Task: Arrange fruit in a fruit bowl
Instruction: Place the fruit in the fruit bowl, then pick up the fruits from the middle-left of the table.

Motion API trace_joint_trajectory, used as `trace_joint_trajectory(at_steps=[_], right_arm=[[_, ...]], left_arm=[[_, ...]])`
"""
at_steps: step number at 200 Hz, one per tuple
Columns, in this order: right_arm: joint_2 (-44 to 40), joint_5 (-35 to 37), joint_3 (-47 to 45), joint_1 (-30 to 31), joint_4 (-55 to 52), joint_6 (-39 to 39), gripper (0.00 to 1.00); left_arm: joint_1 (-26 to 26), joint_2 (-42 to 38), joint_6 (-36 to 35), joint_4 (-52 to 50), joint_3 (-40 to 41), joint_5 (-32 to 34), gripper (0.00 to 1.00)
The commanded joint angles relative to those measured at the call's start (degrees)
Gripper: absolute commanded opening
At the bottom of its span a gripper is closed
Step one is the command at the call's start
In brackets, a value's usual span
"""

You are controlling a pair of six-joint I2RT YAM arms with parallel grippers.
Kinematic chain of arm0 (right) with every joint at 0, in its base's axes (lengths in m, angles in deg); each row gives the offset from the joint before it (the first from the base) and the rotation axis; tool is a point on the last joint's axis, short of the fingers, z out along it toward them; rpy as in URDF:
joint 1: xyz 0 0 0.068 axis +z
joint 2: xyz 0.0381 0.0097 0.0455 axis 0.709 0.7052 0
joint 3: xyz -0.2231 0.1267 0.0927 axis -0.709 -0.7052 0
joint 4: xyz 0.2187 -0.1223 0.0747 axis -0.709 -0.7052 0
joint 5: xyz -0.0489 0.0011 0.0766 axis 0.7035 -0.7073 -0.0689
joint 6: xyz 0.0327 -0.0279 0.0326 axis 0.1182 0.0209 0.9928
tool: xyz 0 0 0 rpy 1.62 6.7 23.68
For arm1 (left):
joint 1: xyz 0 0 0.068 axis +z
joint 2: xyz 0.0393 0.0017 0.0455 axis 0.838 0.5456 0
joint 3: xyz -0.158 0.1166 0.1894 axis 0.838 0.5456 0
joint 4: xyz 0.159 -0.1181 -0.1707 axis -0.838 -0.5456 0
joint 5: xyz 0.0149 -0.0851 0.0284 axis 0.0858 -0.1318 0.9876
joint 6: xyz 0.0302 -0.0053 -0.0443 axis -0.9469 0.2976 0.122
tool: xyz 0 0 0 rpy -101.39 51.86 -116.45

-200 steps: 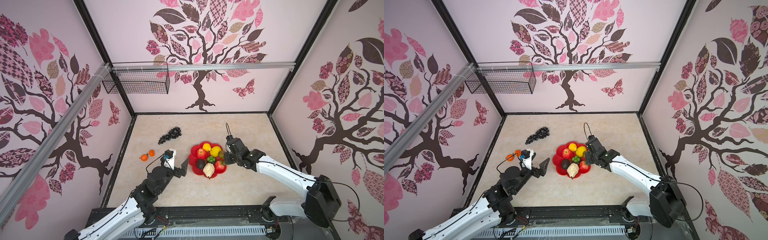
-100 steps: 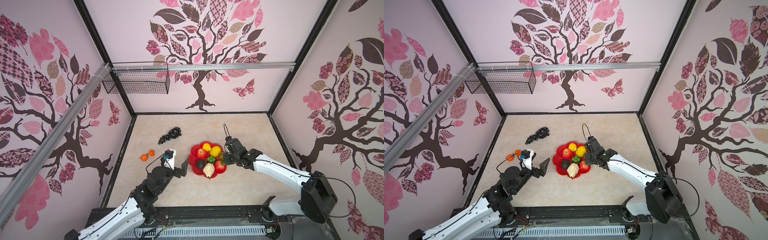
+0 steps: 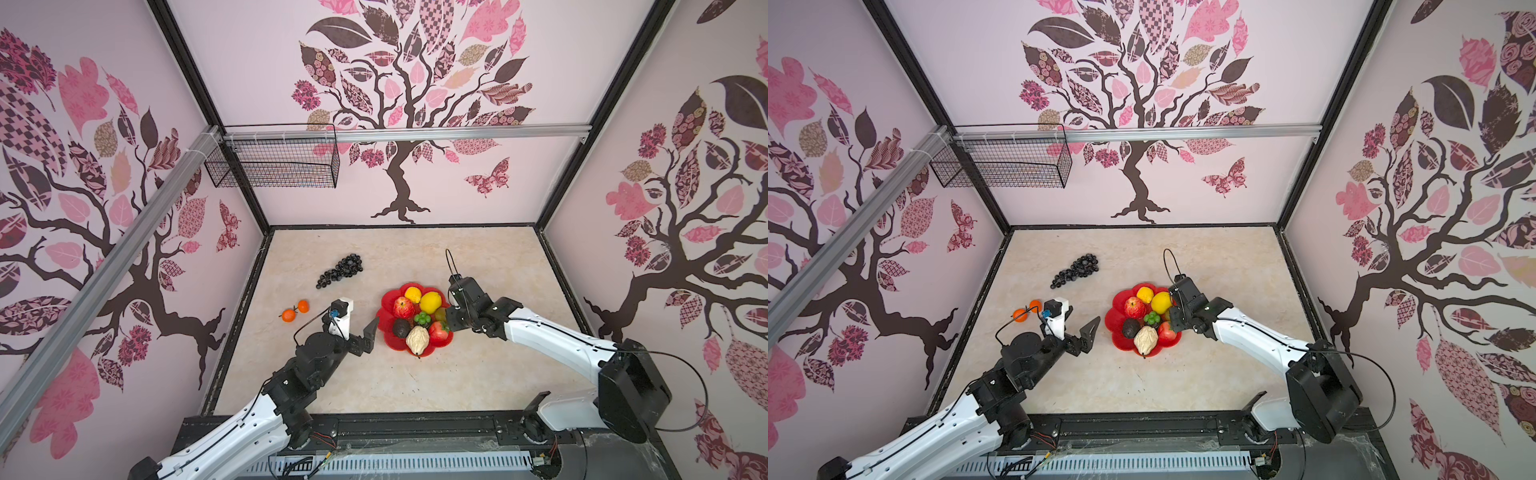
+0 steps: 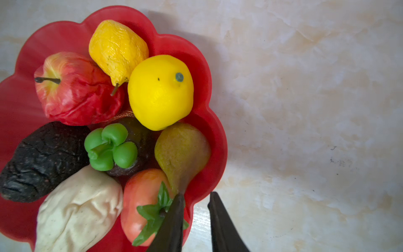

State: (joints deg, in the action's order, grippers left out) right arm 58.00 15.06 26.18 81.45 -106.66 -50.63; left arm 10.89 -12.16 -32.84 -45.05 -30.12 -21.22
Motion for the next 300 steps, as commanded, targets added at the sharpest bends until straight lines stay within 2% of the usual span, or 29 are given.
trace_joint_trajectory(at_steps=[1,67,79,100,132,143,160,185,206,238,260,300], right_arm=[[0.44,0.44,1.24,-0.15,-1.47,-0.17,0.28],[-6.13,-2.08,3.50,-0.08,-5.75,0.37,0.38],[-8.91,-4.11,4.01,-0.08,-6.37,0.09,0.40],[-14.59,-6.71,5.54,-0.03,-8.03,-0.54,0.45],[-24.96,-4.62,1.72,-0.08,-5.32,0.06,0.55],[-28.57,-4.35,-0.93,-0.08,-2.94,0.76,0.58],[-33.11,-4.97,-4.66,-0.08,0.35,2.25,0.62],[-37.71,-7.14,-8.46,-0.08,3.14,3.28,0.69],[-39.14,-6.84,-9.06,-0.07,2.14,2.83,0.73],[-40.93,-7.86,-10.69,-0.08,2.30,3.14,0.77],[-41.51,-8.52,-11.24,-0.08,1.88,3.45,0.80],[-44.43,-7.98,-13.74,-0.04,1.67,4.16,0.83]], left_arm=[[0.20,0.05,-0.63,0.43,0.64,0.24,0.92],[0.44,3.08,0.32,0.48,-0.16,2.73,0.92],[1.01,3.58,2.64,-0.54,-1.43,3.91,0.92],[1.52,5.26,8.81,-8.72,-6.97,4.58,0.91],[3.11,9.93,16.62,-17.16,-12.37,10.55,0.92],[6.46,12.52,20.97,-22.41,-14.47,12.93,0.92],[13.82,16.63,26.83,-30.38,-18.10,12.64,0.92],[21.02,20.54,30.58,-37.23,-21.18,14.71,0.96],[27.74,22.43,31.38,-38.57,-21.51,14.34,0.98],[36.36,22.99,31.71,-34.90,-20.03,11.44,0.98],[46.66,27.12,31.74,-32.03,-21.35,4.22,0.98],[57.11,38.52,29.75,-24.75,-25.76,-6.95,0.90]])
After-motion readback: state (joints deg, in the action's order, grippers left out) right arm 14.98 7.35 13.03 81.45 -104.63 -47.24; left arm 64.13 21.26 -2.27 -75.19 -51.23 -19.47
